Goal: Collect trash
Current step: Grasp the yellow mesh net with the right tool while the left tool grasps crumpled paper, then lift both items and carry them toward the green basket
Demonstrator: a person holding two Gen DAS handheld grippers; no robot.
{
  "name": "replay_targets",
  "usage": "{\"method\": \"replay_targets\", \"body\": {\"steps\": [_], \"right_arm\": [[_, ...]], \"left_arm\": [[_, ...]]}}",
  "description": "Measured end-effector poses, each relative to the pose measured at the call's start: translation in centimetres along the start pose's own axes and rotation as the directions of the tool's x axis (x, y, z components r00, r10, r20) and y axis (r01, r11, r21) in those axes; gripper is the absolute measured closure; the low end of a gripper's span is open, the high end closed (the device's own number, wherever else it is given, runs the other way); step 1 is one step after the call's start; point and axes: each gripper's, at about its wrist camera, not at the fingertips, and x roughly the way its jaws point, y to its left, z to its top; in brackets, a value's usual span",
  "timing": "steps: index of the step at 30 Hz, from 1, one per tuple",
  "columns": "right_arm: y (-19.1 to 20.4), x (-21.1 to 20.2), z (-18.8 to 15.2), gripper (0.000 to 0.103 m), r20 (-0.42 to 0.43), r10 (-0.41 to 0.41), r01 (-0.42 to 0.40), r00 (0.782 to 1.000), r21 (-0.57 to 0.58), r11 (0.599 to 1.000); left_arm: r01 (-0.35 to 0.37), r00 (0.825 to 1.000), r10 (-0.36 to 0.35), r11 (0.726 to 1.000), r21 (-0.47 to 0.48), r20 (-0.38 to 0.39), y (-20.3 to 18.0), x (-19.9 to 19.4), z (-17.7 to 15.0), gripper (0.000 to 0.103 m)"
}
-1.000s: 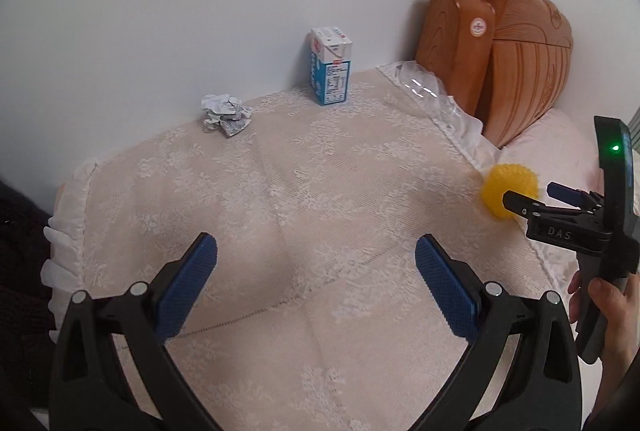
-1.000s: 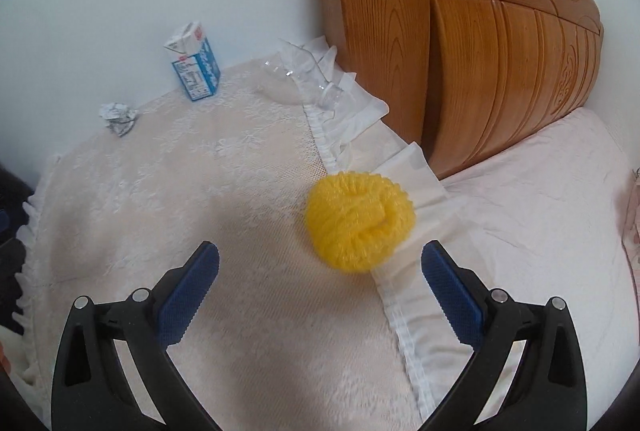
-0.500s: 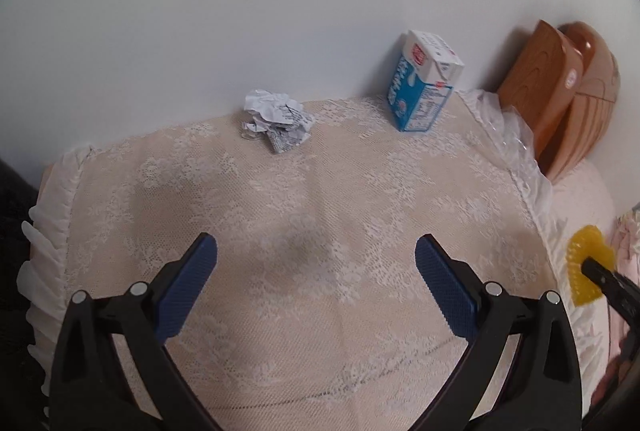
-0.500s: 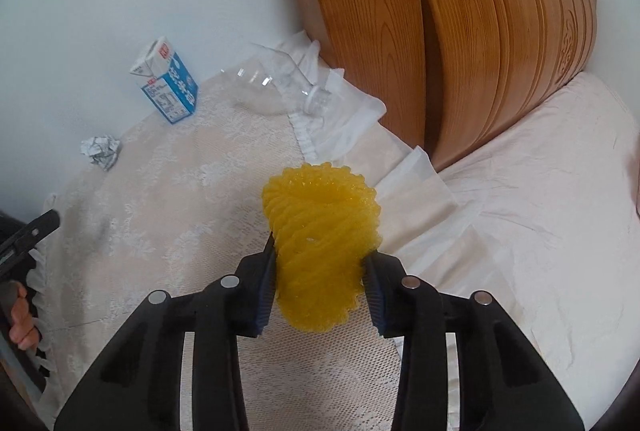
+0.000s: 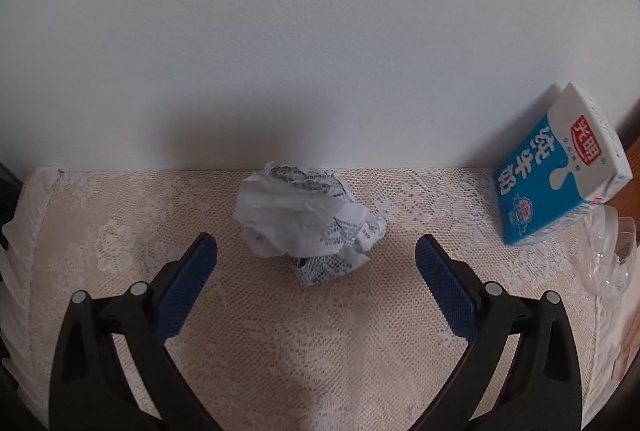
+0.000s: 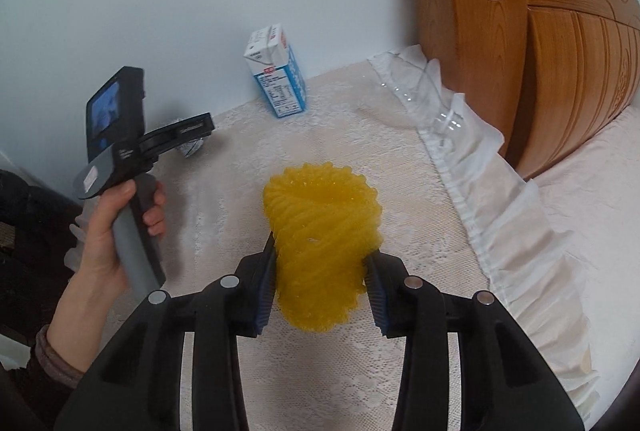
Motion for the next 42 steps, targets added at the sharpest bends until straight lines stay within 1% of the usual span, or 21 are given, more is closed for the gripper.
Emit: {"method": "replay_targets", "body": {"steps": [1, 3, 4, 5, 7, 10, 13, 16, 19, 21, 25, 31, 33, 36, 37, 39, 40, 42], "right_arm": [[0.4, 0.2, 0.1, 0.063, 0.0, 0.001, -0.001, 1.0, -0.007, 1.0], [1.2, 0.4, 0.3, 0.063, 0.003, 0.007, -0.007, 1.0, -0.013, 1.0], [1.4, 0.6, 0.3, 0.063, 0.004, 0.009, -0.009, 1.0, -0.014, 1.0], [1.6, 0.7, 0.3, 0.063, 0.005, 0.01, -0.01, 1.0, -0.015, 1.0], [1.9, 0.8, 0.4, 0.063, 0.003, 0.014, -0.014, 1.0, -0.014, 1.0], [2.1, 1.2, 0.6, 0.063, 0.003, 0.017, -0.017, 1.0, -0.012, 1.0], [2.3, 1.3, 0.6, 0.063, 0.003, 0.022, -0.022, 1.0, -0.011, 1.0], [2.3, 0.9, 0.3, 0.063, 0.004, 0.028, -0.028, 1.0, -0.009, 1.0], [2.3, 0.2, -0.2, 0.063, 0.014, 0.035, -0.034, 0.999, -0.013, 0.999], [2.2, -0.6, -0.7, 0.063, 0.021, 0.042, -0.042, 0.999, -0.017, 0.999], [2.3, -2.6, -2.3, 0.063, 0.036, 0.058, -0.057, 0.998, -0.031, 0.998], [1.2, -7.3, -7.1, 0.063, 0.05, 0.07, -0.068, 0.996, -0.044, 0.997], [0.6, -9.5, -9.5, 0.063, 0.053, 0.074, -0.071, 0.996, -0.05, 0.996], [-0.5, -12.3, -12.9, 0.063, 0.062, 0.081, -0.077, 0.995, -0.054, 0.996], [-0.8, -13.3, -14.2, 0.063, 0.064, 0.082, -0.079, 0.995, -0.054, 0.995], [-1.5, -15.0, -16.2, 0.063, 0.069, 0.091, -0.088, 0.993, -0.046, 0.995], [-2.1, -16.3, -17.8, 0.063, 0.073, 0.1, -0.098, 0.992, -0.034, 0.995], [-3.0, -18.1, -19.9, 0.063, 0.083, 0.108, -0.107, 0.991, -0.016, 0.994]], "left_arm": [[-0.005, 1.0, 0.005, 1.0, -0.002, 0.004, -0.1, 0.3, 0.1, 0.008], [-0.008, 1.0, 0.008, 1.0, -0.007, 0.02, -0.1, 0.5, 0.2, 0.011], [-0.005, 1.0, 0.006, 1.0, -0.011, 0.025, -0.1, 0.6, 0.3, 0.018], [0.001, 1.0, 0.0, 1.0, -0.014, 0.022, -0.2, 0.8, 0.4, 0.028], [0.02, 1.0, -0.02, 0.999, -0.026, 0.01, -0.1, 1.1, 0.7, 0.038], [0.019, 1.0, -0.018, 0.999, -0.04, 0.018, 0.1, 1.0, 0.8, 0.051], [0.018, 1.0, -0.017, 0.999, -0.033, 0.026, 0.3, 0.3, 0.7, 0.054], [0.02, 0.999, -0.019, 1.0, -0.019, 0.038, 0.5, -1.1, 0.3, 0.055], [0.038, 0.998, -0.038, 0.999, -0.002, 0.053, 0.7, -3.5, -0.6, 0.055], [0.039, 0.997, -0.04, 0.999, 0.023, 0.068, 0.9, -5.6, -1.8, 0.055], [0.042, 0.996, -0.048, 0.996, 0.076, 0.071, 1.2, -10.6, -5.4, 0.055], [0.054, 0.994, -0.066, 0.989, 0.139, 0.084, 2.0, -20.0, -13.2, 0.055], [0.062, 0.992, -0.078, 0.985, 0.159, 0.095, 3.1, -22.9, -15.9, 0.055], [0.07, 0.989, -0.092, 0.979, 0.189, 0.114, 3.1, -27.4, -19.7, 0.054], [0.077, 0.988, -0.102, 0.977, 0.199, 0.119, 2.9, -29.8, -20.8, 0.054], [0.088, 0.985, -0.118, 0.97, 0.227, 0.124, 2.5, -32.5, -23.6, 0.054], [0.093, 0.985, -0.125, 0.966, 0.242, 0.122, 2.4, -33.7, -25.0, 0.054], [0.119, 0.982, -0.154, 0.955, 0.271, 0.112, 1.7, -35.5, -28.0, 0.054]]}}
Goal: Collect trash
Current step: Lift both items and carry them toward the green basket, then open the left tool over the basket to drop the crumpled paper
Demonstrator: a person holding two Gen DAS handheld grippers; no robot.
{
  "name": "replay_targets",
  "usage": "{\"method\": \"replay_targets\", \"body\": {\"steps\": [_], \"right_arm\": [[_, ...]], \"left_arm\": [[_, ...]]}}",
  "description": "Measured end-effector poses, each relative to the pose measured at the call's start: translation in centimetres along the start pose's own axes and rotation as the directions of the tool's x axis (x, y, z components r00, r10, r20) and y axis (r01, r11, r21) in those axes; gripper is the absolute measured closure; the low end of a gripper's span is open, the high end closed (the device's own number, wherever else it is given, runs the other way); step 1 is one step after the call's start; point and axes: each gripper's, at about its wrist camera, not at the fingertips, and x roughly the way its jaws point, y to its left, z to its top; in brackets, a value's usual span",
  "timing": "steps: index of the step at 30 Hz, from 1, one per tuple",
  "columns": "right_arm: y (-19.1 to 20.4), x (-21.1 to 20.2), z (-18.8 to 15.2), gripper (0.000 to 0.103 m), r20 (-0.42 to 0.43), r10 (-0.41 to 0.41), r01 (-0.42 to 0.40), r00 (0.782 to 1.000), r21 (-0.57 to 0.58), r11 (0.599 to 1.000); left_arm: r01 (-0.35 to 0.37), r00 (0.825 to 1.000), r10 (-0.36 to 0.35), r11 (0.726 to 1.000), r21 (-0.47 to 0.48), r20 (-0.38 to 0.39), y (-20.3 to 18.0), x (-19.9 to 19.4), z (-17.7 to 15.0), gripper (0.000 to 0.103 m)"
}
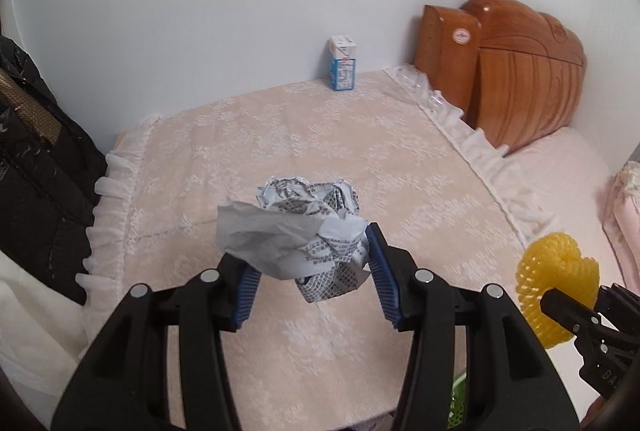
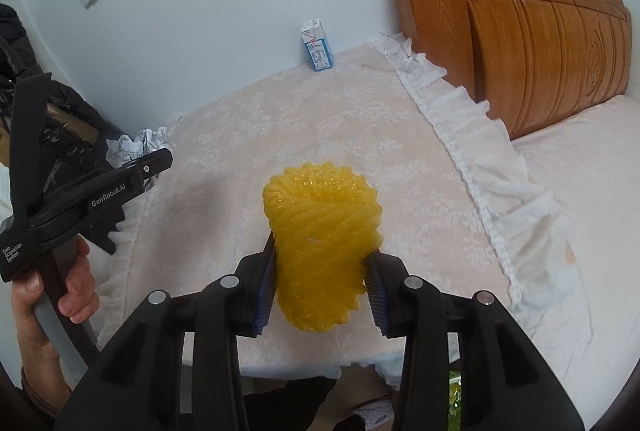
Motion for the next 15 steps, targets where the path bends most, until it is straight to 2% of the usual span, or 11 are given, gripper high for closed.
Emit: {"method": "replay_targets", "body": {"steps": [4, 8, 12, 15], "right_arm": [[-1.5, -3.6, -3.7, 0.063, 0.028, -0.016, 0.015, 0.999, 0.04, 0.999], [-4.3, -7.5, -7.4, 0.063, 0.065, -0.067, 0.06, 0.996, 0.106, 0.993], [-7.2, -11.3, -11.0, 0.063, 0.087, -0.146, 0.128, 0.985, 0.187, 0.974], [-9.8, -14.0, -13.7, 0.063, 0.085, -0.225, 0.196, 0.971, 0.264, 0.944]], "left_arm": [[0.084, 0.996, -0.082, 0.993, 0.08, -0.026, -4.2, -2.9, -4.3, 0.054], [0.192, 0.981, -0.183, 0.967, 0.167, -0.069, -9.2, -4.2, -7.4, 0.054], [0.306, 0.952, -0.288, 0.907, 0.288, -0.103, -14.9, -5.6, -10.1, 0.054], [0.391, 0.92, -0.362, 0.838, 0.381, -0.149, -19.1, -6.5, -12.0, 0.054]]}}
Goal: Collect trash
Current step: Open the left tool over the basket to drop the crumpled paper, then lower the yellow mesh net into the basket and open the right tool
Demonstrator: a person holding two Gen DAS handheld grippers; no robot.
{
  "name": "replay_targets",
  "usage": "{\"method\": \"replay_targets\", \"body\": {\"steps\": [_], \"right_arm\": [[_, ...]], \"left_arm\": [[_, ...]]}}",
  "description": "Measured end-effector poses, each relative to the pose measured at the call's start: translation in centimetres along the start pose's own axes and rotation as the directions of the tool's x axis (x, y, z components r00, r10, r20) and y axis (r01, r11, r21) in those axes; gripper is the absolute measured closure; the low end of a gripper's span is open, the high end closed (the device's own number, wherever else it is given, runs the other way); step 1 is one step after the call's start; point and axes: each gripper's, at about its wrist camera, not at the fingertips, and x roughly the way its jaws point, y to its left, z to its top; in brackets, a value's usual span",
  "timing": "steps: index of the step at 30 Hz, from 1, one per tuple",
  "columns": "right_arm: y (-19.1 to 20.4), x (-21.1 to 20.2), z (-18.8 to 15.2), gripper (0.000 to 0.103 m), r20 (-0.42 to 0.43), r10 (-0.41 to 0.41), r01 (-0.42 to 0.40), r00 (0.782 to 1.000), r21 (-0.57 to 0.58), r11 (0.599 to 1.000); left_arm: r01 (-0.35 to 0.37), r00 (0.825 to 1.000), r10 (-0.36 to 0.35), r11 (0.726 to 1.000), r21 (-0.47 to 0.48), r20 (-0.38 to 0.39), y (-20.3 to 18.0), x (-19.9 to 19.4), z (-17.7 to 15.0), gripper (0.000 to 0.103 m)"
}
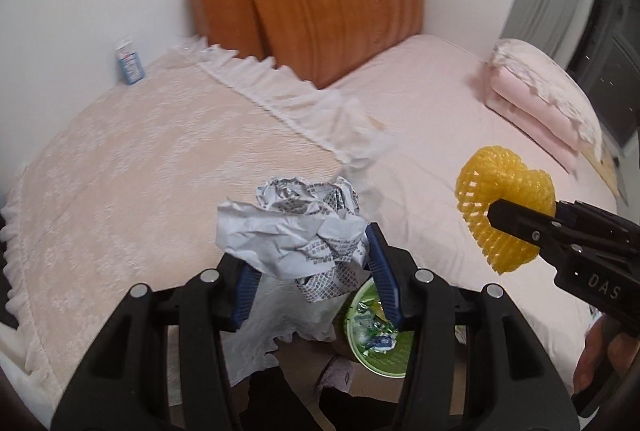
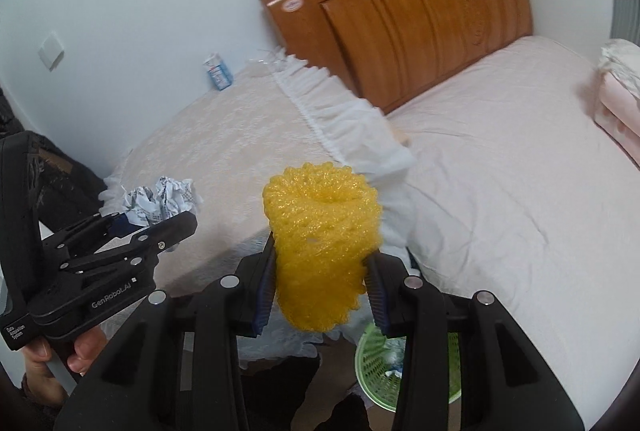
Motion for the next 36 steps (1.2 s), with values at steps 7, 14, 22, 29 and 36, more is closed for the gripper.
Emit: {"method": "replay_targets", "body": {"steps": [7, 14, 22, 29, 36], "right_arm": [[-6.5, -4.1, -3.7, 0.063, 0.017, -0.156, 0.152, 0.988, 0.143, 0.978], [-10.5, -6.0, -6.7, 0.063, 0.013, -0.221, 0.211, 0.975, 0.244, 0.947], [-13.7, -6.7, -8.6, 0.063, -0.03, -0.247, 0.245, 0.968, 0.29, 0.925], [-14.0, -6.2, -9.3, 0.063, -0.042, -0.252, 0.253, 0.967, 0.3, 0.92], [-13.8, -5.8, -9.4, 0.063, -0.058, -0.259, 0.264, 0.964, 0.303, 0.916]], "left_arm": [[0.153, 0.987, -0.14, 0.97, 0.191, -0.08, -8.7, 2.3, -1.1, 0.054], [0.322, 0.936, -0.247, 0.89, 0.324, -0.25, -14.1, 5.1, -3.0, 0.054], [0.398, 0.881, -0.244, 0.846, 0.356, -0.405, -17.0, 8.6, -5.1, 0.052], [0.397, 0.88, -0.241, 0.846, 0.355, -0.41, -16.9, 8.6, -5.3, 0.019], [0.384, 0.897, -0.249, 0.849, 0.364, -0.365, -16.1, 7.2, -4.6, 0.008]]}}
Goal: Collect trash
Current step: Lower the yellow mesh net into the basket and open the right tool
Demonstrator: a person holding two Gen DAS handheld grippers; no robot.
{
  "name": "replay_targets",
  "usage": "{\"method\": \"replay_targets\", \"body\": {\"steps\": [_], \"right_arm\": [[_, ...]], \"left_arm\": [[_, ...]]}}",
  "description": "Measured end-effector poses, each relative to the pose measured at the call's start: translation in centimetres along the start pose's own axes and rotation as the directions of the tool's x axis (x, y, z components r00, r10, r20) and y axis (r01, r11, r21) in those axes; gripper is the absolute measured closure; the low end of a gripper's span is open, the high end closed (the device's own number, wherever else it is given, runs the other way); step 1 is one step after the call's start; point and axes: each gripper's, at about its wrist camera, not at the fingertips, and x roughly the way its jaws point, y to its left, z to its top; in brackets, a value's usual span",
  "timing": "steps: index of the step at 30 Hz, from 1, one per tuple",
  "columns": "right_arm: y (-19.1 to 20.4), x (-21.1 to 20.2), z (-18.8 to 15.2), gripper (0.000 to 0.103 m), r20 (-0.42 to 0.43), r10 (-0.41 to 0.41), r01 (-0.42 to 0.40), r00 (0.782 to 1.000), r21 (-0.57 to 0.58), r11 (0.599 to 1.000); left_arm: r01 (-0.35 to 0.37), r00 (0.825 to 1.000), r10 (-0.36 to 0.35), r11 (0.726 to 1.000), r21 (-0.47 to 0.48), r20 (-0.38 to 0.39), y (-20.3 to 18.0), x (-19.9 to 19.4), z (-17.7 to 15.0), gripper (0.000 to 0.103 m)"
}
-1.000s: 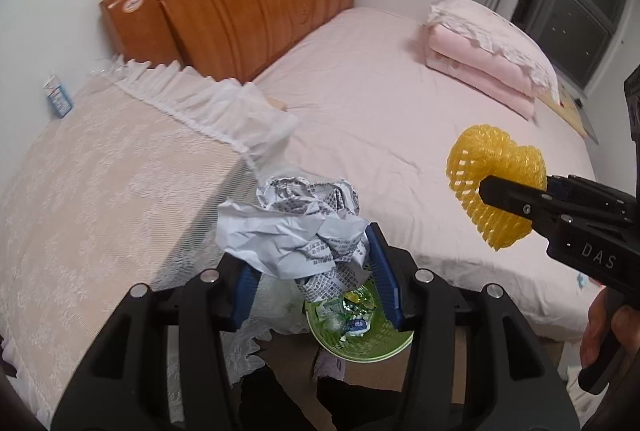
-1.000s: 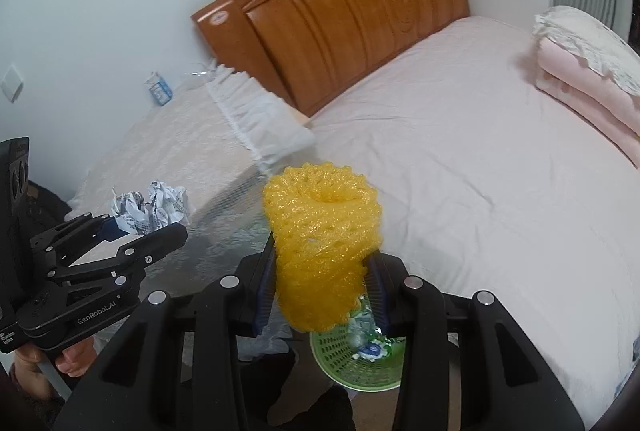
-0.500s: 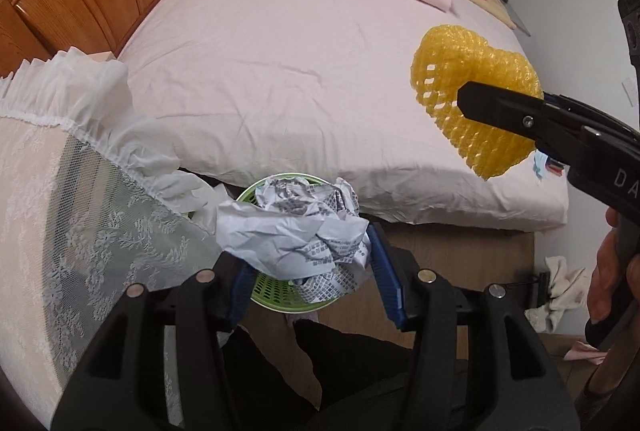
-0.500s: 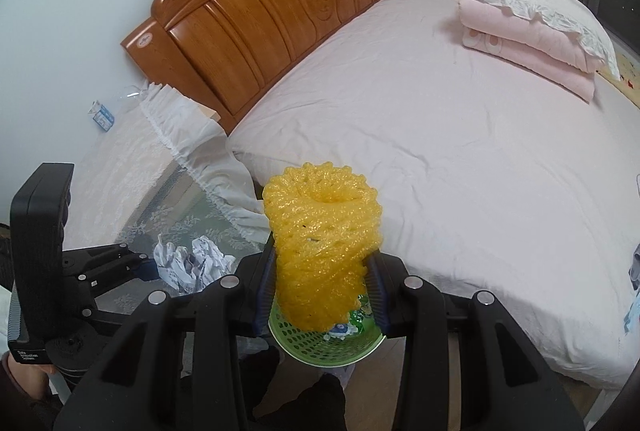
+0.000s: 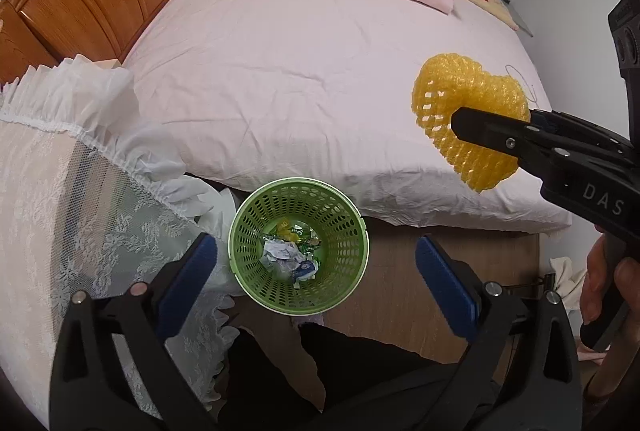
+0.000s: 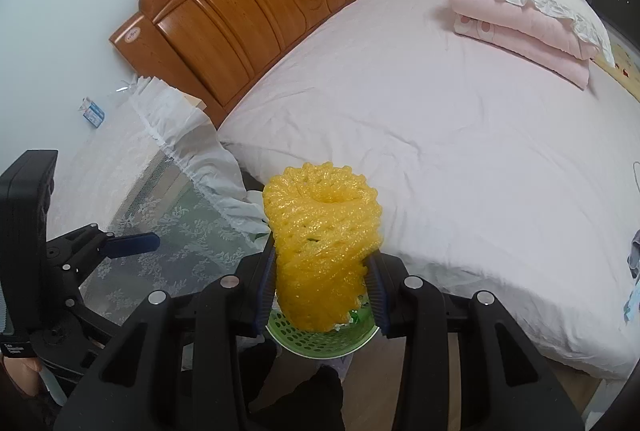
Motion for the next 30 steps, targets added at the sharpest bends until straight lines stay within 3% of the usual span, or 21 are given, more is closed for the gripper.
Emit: {"method": "replay_targets", "body": {"steps": [4, 10, 22, 23, 25, 26, 27, 30], "right_arm": [[0.2, 0.3, 0.0, 0.063, -0.011, -0.004, 0.004, 1.0, -0.001, 1.0], [0.7, 1.2, -0.2, 0.063, -0.036, 0.003, -0.003, 0.999, -0.019, 1.0], [3.6, 4.8, -2.3, 0.061, -0.169, 0.036, -0.052, 0.985, -0.092, 0.994], [4.1, 5.3, -2.5, 0.056, -0.187, 0.036, -0.057, 0.982, -0.109, 0.992], [4.7, 5.6, -2.7, 0.032, -0.183, 0.015, -0.04, 0.983, -0.13, 0.991], [5.1, 5.7, -2.8, 0.015, -0.173, -0.003, -0.022, 0.985, -0.142, 0.99], [5.3, 5.8, -2.8, 0.006, -0.169, -0.012, -0.014, 0.986, -0.148, 0.989], [5.8, 6.0, -2.7, 0.003, -0.172, -0.024, -0.003, 0.985, -0.152, 0.988]], "left_arm": [[-0.046, 0.998, 0.046, 0.999, 0.001, 0.034, 0.2, -1.1, -0.3, 0.008], [-0.162, 0.979, 0.168, 0.985, -0.054, 0.117, 1.8, -4.0, -1.6, 0.008], [-0.169, 0.97, 0.202, 0.959, -0.226, 0.134, 6.5, -7.0, -4.7, 0.008], [-0.169, 0.97, 0.204, 0.957, -0.235, 0.132, 6.8, -7.0, -4.9, 0.008], [-0.173, 0.969, 0.209, 0.953, -0.248, 0.13, 7.1, -7.1, -5.0, 0.008], [-0.175, 0.968, 0.213, 0.951, -0.253, 0.13, 7.3, -7.2, -5.1, 0.008], [-0.178, 0.968, 0.217, 0.95, -0.257, 0.13, 7.5, -7.3, -5.2, 0.008], [-0.185, 0.965, 0.226, 0.945, -0.27, 0.13, 8.0, -7.5, -5.3, 0.008]]}}
